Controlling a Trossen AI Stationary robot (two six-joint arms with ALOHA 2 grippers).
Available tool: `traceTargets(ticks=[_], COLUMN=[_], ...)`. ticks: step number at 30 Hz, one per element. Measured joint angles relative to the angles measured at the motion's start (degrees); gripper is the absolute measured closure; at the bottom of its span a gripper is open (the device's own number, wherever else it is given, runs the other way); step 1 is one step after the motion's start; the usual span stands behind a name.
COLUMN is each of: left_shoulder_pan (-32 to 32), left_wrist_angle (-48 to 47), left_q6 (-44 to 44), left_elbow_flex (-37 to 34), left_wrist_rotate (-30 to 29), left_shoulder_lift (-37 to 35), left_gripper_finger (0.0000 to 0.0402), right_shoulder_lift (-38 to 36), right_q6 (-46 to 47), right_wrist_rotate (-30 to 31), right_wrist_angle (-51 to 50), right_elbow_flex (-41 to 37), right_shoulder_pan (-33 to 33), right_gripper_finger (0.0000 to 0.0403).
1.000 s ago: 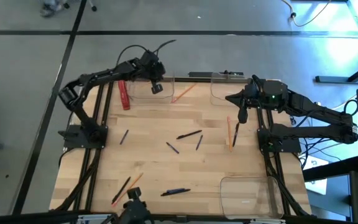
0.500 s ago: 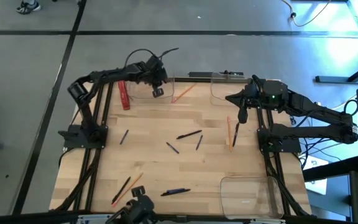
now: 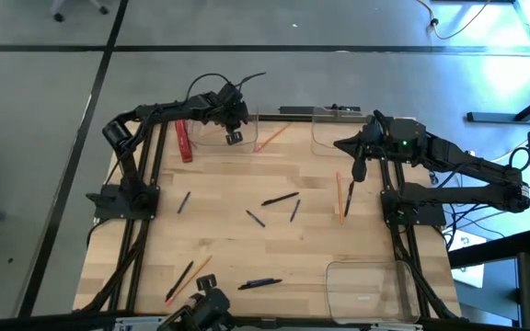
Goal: Sort crayons/erasers/pens/pencils in bins
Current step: Put the yellow pencil into the top left transparent bin, then put the black pen into the top right transparent bin
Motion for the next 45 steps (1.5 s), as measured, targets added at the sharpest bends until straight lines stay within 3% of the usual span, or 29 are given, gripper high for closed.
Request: traceTargets(ticks=[13,19,27,37,45], left_shoulder_pan=[0.0,-0.17,-2.49,-17.03,-34.09], left_wrist_angle=[-0.07,-0.14,-0.49,-4.5,-14.07], left_q6=[-0.76,-1.57,-9.28,-19.07,-31.12], left_elbow_flex=[0.0,0.0,0.0,0.04,0.04], left_wrist_rotate=[0.0,-0.01,-2.01,-1.91,-10.05], left_shoulder_lift=[0.0,-0.29,-10.78,-29.93,-34.09], left_gripper_finger=[0.0322,0.0318,0.0317,0.0316,0.0318], right_shoulder_lift=[0.0,0.0,0.0,3.65,15.08], right_q6=[-0.19,-0.16,-4.78,-6.8,-12.38], right_wrist_rotate=[-0.07,-0.82,-2.21,-7.15,-9.9], right_wrist_angle=[0.0,0.0,0.08,-0.17,-14.86], right_elbow_flex=[0.0,0.0,0.0,0.16,12.0], right_shoulder_pan=[0.0,0.0,0.07,0.09,0.39], right_gripper_finger=[0.0388,0.0388,0.0388,0.04,0.0401])
